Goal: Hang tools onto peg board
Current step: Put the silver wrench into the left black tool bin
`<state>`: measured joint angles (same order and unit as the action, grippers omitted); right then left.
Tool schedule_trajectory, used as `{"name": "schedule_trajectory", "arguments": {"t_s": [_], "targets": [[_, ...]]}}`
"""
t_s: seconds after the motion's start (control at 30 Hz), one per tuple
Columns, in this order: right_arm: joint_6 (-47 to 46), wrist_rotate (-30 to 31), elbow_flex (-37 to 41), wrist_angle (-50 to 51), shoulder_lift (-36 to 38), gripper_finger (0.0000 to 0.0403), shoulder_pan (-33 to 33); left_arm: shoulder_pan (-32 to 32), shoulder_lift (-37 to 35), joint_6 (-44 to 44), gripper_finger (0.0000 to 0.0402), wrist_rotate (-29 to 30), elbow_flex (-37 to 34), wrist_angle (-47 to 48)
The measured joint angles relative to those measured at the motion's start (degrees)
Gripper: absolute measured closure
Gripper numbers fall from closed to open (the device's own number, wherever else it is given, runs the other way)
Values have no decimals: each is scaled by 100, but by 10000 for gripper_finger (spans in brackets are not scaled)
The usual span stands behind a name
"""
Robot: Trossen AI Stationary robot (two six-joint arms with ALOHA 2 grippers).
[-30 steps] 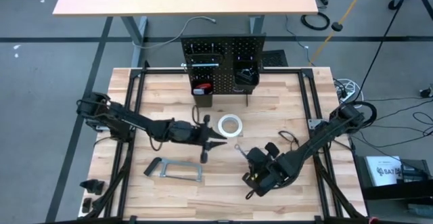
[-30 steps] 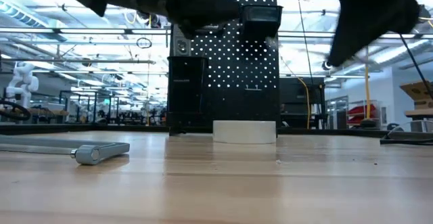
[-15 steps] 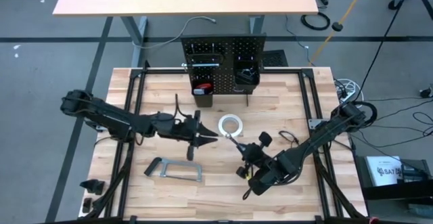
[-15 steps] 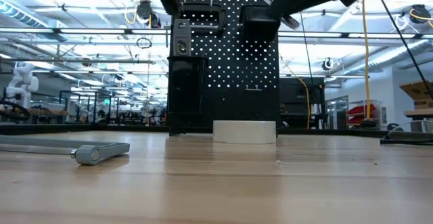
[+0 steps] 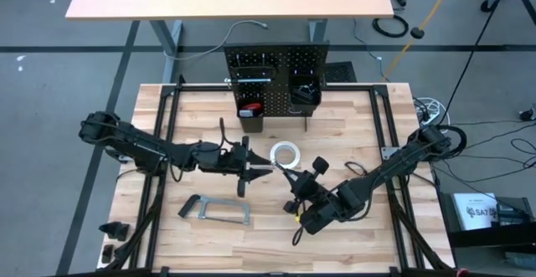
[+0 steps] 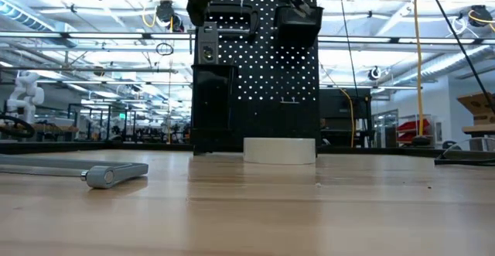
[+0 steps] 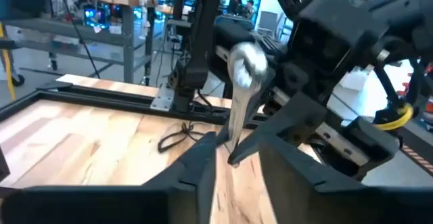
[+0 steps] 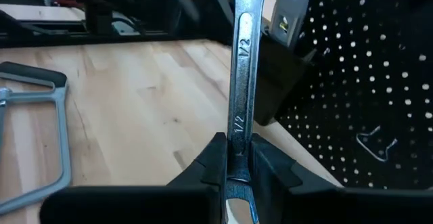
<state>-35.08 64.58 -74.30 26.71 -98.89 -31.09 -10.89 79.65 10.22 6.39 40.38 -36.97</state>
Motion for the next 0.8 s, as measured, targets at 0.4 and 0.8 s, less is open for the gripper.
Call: {"name": "schedule_trajectory", "arguments": {"t_s": [0.4, 0.8], "targets": [[347, 4, 0, -279, -2, 369, 167, -23, 27, 184, 176, 76, 4, -457], [1008, -88, 2, -875, -4, 369, 413, 27, 27, 409, 175, 863, 22, -477]]}}
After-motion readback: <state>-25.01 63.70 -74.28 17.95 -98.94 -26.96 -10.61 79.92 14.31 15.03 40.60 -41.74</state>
